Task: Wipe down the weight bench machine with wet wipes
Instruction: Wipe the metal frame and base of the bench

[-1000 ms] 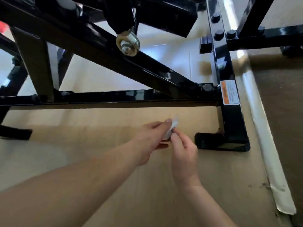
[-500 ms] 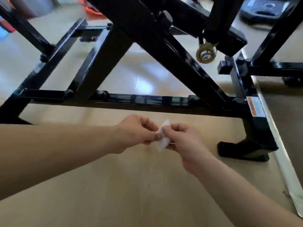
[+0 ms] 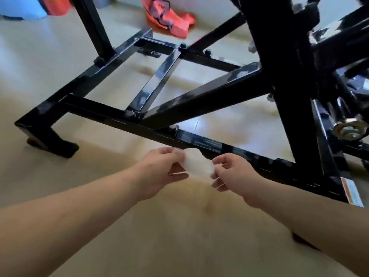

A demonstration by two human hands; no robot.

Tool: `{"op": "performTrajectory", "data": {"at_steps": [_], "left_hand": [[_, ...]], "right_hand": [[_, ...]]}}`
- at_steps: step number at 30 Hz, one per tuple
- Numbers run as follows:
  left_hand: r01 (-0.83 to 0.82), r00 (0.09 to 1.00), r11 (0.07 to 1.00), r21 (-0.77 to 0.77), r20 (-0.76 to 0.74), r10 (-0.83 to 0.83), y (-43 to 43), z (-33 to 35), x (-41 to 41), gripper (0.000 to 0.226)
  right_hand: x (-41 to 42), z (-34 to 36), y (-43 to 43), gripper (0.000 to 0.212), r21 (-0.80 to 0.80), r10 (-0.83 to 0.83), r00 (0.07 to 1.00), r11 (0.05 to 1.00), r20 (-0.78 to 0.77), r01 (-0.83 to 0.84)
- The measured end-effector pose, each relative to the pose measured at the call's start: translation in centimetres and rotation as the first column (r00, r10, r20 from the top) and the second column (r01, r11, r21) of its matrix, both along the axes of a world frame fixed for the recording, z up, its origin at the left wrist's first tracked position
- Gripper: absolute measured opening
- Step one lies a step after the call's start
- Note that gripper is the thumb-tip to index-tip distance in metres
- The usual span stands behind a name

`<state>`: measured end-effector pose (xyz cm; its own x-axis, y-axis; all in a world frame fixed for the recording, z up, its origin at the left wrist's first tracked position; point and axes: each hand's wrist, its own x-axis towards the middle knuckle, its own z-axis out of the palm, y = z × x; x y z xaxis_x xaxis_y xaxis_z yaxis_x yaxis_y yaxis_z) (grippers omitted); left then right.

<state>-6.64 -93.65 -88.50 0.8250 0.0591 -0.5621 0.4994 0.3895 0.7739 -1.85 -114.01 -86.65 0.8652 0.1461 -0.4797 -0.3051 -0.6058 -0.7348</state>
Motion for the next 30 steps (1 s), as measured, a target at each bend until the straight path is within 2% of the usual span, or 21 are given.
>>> {"op": "performTrajectory", "data": {"at_steps": [2, 4, 6, 8, 9, 11, 12, 13, 15, 17, 20, 23, 24, 27, 28, 30], "left_hand": [[-0.101, 0.995, 0.995, -0.013, 0.010, 0.101, 0.7, 0.0, 0.2, 0.013], [-0.171, 0.985, 0.985, -0.028, 0.009, 0.172, 1.5, -0.3, 0.2, 0.020], [-0.219, 0.975, 0.974, -0.060, 0.009, 0.220, 3.0, -0.6, -0.1, 0.030], [-0.252, 0.968, 0.964, -0.084, -0.009, 0.252, 5.2, -1.1, -0.1, 0.034], [-0.265, 0.964, 0.959, -0.098, -0.021, 0.264, 6.3, -1.2, 0.0, 0.033], [-0.310, 0.950, 0.948, -0.073, -0.041, 0.308, 8.9, -0.8, -0.3, 0.026], [-0.350, 0.936, 0.937, -0.023, -0.056, 0.348, 10.1, -0.5, -0.5, 0.022], [-0.394, 0.916, 0.919, 0.033, -0.066, 0.395, 11.3, -0.2, -0.6, 0.017], [-0.491, 0.863, 0.860, 0.140, -0.051, 0.502, 13.7, 0.0, -0.5, 0.006], [-0.535, 0.838, 0.803, 0.261, 0.041, 0.545, 16.0, 0.3, 0.4, 0.008], [-0.554, 0.832, 0.699, 0.451, 0.290, 0.472, 17.8, 1.3, 2.6, 0.017], [-0.594, 0.793, 0.498, 0.632, 0.562, 0.233, 16.4, 2.2, 4.9, 0.023], [-0.565, 0.800, 0.492, 0.663, 0.586, 0.130, 15.4, 1.8, 5.6, 0.025], [-0.281, 0.852, 0.614, 0.738, 0.486, -0.193, 11.3, -1.7, 7.3, 0.031], [-0.221, 0.832, 0.620, 0.753, 0.477, -0.283, 10.0, -2.9, 7.4, 0.035], [-0.216, 0.783, 0.560, 0.800, 0.484, -0.390, 8.8, -4.2, 7.1, 0.052]], "right_hand": [[0.6, 0.8, 1.2, 0.019, -0.124, 0.104, 0.994, 0.987, 0.043, -0.098], [0.4, 2.0, 2.9, 0.018, -0.253, 0.344, 0.922, 0.921, 0.177, -0.296], [-0.2, 3.3, 5.3, 0.018, -0.323, 0.571, 0.694, 0.820, 0.438, -0.472], [0.1, 4.8, 8.4, 0.021, -0.348, 0.604, 0.417, 0.765, 0.679, -0.541], [0.8, 5.6, 10.0, 0.022, -0.403, 0.603, 0.281, 0.746, 0.746, -0.530], [3.2, 6.6, 13.0, 0.027, -0.617, 0.686, 0.032, 0.672, 0.727, -0.409], [4.4, 7.0, 14.4, 0.035, -0.736, 0.776, -0.003, 0.597, 0.630, -0.319], [5.5, 7.3, 15.6, 0.046, -0.822, 0.857, 0.076, 0.512, 0.510, -0.248], [6.8, 7.0, 17.7, 0.063, -0.916, 0.910, 0.316, 0.343, 0.268, -0.209], [7.7, 6.6, 19.7, 0.067, -0.942, 0.899, 0.413, 0.253, 0.146, -0.219], [9.5, 6.8, 21.4, 0.061, -0.928, 0.863, 0.474, 0.306, 0.176, -0.212], [10.6, 6.3, 20.9, 0.064, -0.875, 0.821, 0.503, 0.428, 0.271, -0.227], [10.7, 6.1, 20.8, 0.066, -0.860, 0.808, 0.507, 0.459, 0.300, -0.221], [11.0, 5.5, 21.2, 0.070, -0.832, 0.765, 0.548, 0.516, 0.339, -0.206], [11.2, 5.4, 21.3, 0.070, -0.818, 0.748, 0.560, 0.539, 0.355, -0.200], [11.7, 5.1, 21.4, 0.071, -0.805, 0.729, 0.568, 0.564, 0.382, -0.183]]}}
